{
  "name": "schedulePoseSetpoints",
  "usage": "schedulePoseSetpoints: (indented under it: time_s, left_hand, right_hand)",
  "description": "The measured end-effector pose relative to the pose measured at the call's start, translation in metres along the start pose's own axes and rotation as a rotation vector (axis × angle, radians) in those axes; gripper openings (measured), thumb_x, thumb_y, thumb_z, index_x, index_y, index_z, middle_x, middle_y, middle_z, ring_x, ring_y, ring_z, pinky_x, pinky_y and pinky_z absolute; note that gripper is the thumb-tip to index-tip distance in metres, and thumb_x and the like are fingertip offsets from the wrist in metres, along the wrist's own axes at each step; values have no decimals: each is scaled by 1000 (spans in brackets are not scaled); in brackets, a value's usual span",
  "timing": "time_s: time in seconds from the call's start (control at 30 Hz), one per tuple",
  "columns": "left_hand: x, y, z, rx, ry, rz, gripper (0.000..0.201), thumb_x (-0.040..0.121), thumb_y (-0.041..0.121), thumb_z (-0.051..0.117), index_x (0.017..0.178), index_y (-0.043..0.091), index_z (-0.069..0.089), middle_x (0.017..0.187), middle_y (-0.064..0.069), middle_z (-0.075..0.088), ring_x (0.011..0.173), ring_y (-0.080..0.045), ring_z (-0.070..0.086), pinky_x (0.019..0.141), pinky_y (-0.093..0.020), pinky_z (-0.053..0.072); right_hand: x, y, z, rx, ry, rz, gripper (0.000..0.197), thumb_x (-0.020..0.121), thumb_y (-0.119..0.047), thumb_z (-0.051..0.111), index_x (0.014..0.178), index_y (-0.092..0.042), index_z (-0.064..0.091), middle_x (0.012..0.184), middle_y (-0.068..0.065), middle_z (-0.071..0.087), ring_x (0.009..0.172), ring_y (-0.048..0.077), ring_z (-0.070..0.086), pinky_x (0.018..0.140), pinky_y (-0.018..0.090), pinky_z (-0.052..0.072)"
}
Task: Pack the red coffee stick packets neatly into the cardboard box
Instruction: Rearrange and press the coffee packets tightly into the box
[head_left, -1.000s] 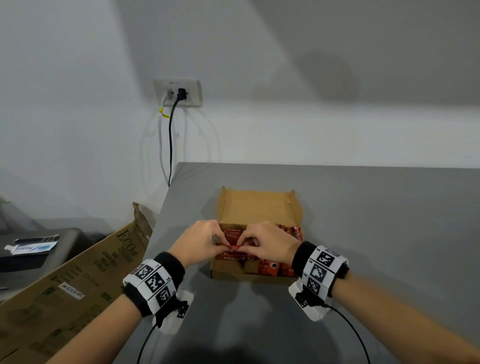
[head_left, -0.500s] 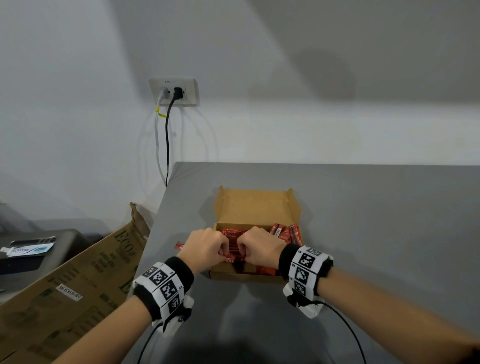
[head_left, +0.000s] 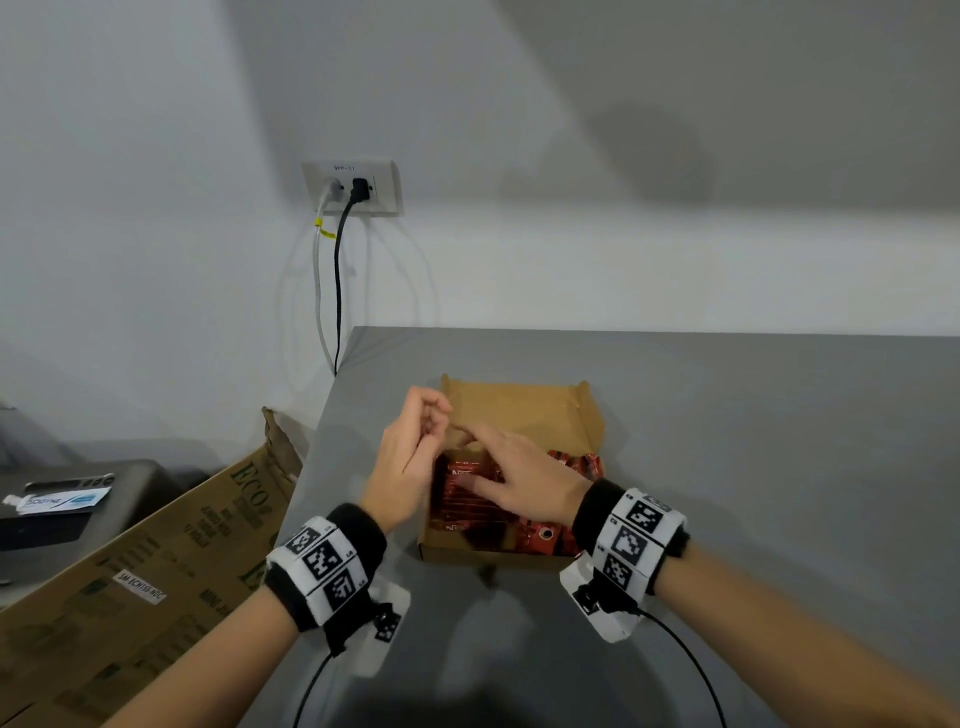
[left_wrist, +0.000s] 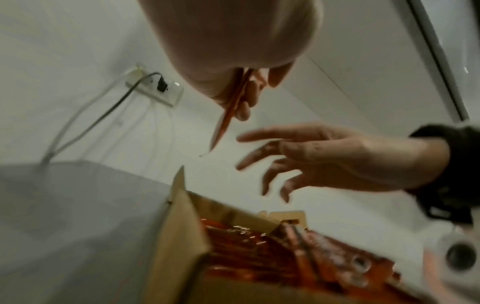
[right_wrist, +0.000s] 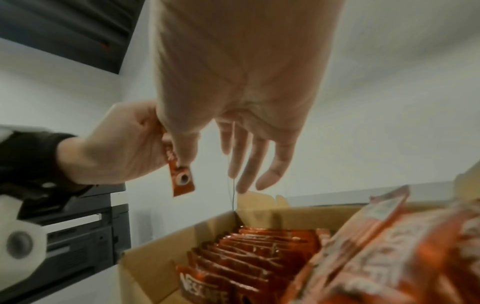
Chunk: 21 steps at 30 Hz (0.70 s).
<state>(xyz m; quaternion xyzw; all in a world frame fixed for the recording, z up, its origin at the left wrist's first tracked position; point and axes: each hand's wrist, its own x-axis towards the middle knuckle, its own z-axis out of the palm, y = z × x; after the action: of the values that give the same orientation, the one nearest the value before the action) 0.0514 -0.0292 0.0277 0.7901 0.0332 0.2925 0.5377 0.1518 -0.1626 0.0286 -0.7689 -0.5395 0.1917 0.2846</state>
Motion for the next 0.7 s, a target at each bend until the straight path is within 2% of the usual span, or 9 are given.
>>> schedulePoseSetpoints:
  time_s: [0.07,0.13,0.2,0.27,0.3,0.37,0.47,0.63,0.7]
  left_hand:
    - [5,3,13,-272,65,-54,9,91,11,34,92,14,43,59,9,36,49,-7,33,49,-18,32]
    - [7,3,18,-364,126,-78,9,90,11,34,91,12,43,58,9,37,50,-8,35,51,-20,34]
    - [6,1,15,-279,151,-91,11,90,14,37,94,17,47,65,6,45,61,-13,45,60,-26,40]
    - [3,-4,5,-61,111,-96,16,91,15,43,101,23,51,81,2,54,79,-15,53,74,-27,45]
    - [1,-7,0,28,74,-111,19,92,11,46,103,26,53,90,0,56,85,-14,55,77,-23,47]
    - [-3,-11,-8,85,11,-150,28,90,0,54,99,27,57,99,-4,60,86,-9,58,74,-15,49]
    - [-9,-14,-13,94,-18,-193,25,85,0,63,90,25,63,93,-3,65,80,-5,61,70,-13,52]
    - [-12,-18,-16,132,-2,-250,19,82,5,68,82,23,64,78,-1,69,69,-11,67,68,-20,56]
    - [-12,-18,-19,151,-62,-277,13,81,6,69,80,18,65,76,-1,70,67,-10,67,67,-19,55]
  right_hand:
    - [4,-8,7,88,9,-20,48,93,-29,54,136,-14,37,122,-1,57,102,4,54,93,18,41]
    - [7,-11,9,155,68,-11,32,93,-24,56,120,-9,50,106,-1,63,85,4,58,83,20,48]
    - [6,-7,5,160,136,21,23,90,-23,61,104,-6,60,94,6,68,80,16,63,77,34,52]
    - [0,-1,-2,153,147,69,17,88,-25,63,98,-12,64,90,7,69,80,22,65,74,38,54]
    - [-2,2,-5,152,138,90,17,88,-25,63,100,-14,65,92,6,70,83,20,66,74,36,55]
    - [-7,8,-9,139,114,111,23,88,-27,62,107,-14,65,99,4,70,89,13,65,77,28,56]
    - [-11,14,-12,133,134,139,29,87,-27,64,114,-17,64,105,1,68,89,5,59,72,11,50]
    - [-15,16,-16,109,124,137,26,91,-23,58,115,-16,64,101,-5,65,68,-11,56,58,5,44]
    - [-16,19,-16,57,120,122,24,92,-20,57,114,-17,66,95,-11,60,69,-8,53,61,6,43]
